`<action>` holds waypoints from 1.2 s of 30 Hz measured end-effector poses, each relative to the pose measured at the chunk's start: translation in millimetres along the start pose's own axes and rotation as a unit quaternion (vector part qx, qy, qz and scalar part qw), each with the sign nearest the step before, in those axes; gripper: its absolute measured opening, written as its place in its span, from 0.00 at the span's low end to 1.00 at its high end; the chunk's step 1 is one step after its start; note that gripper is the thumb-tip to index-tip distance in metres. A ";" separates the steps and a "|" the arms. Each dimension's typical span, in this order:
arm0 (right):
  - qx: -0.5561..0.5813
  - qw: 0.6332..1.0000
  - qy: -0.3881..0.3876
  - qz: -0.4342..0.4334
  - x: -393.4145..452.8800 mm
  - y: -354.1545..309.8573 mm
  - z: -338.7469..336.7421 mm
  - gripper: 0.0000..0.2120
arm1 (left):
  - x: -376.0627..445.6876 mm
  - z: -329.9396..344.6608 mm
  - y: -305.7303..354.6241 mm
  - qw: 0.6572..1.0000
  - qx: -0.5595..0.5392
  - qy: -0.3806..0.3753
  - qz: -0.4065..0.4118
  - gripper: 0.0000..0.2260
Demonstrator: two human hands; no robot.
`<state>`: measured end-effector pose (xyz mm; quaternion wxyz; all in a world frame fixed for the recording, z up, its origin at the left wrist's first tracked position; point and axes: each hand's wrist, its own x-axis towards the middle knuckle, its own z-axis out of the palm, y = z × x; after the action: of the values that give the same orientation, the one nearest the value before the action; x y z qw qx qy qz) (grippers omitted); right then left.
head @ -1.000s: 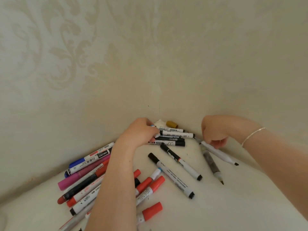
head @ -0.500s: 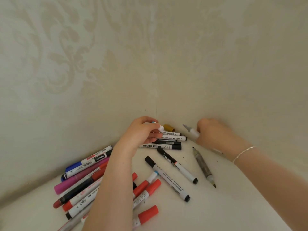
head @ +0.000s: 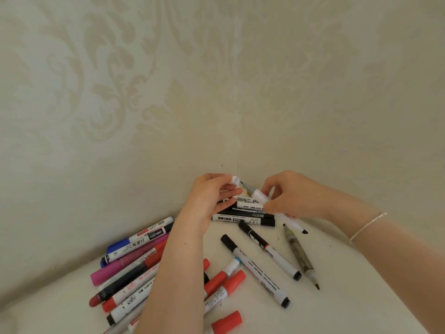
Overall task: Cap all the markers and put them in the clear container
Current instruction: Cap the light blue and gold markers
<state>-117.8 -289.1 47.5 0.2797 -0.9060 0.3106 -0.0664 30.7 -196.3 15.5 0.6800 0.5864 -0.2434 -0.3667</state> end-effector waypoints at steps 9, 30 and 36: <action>0.013 0.999 0.038 -0.021 11.0 -8.4 16.0 0.07 | -1.7 6.3 -2.1 0.997 0.053 0.004 0.053 0.08; 0.116 0.984 0.126 -0.043 26.7 -25.4 51.2 0.09 | -3.0 -1.5 -3.0 0.995 0.029 0.042 0.091 0.12; 0.163 0.980 0.109 -0.036 29.7 -29.1 40.5 0.08 | -2.2 -4.3 -0.9 0.996 0.027 0.036 0.082 0.13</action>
<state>-66.9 -269.1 28.0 0.3858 -0.8462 0.2912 -0.2244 32.4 -192.0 14.1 0.6996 0.5957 -0.2759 -0.2821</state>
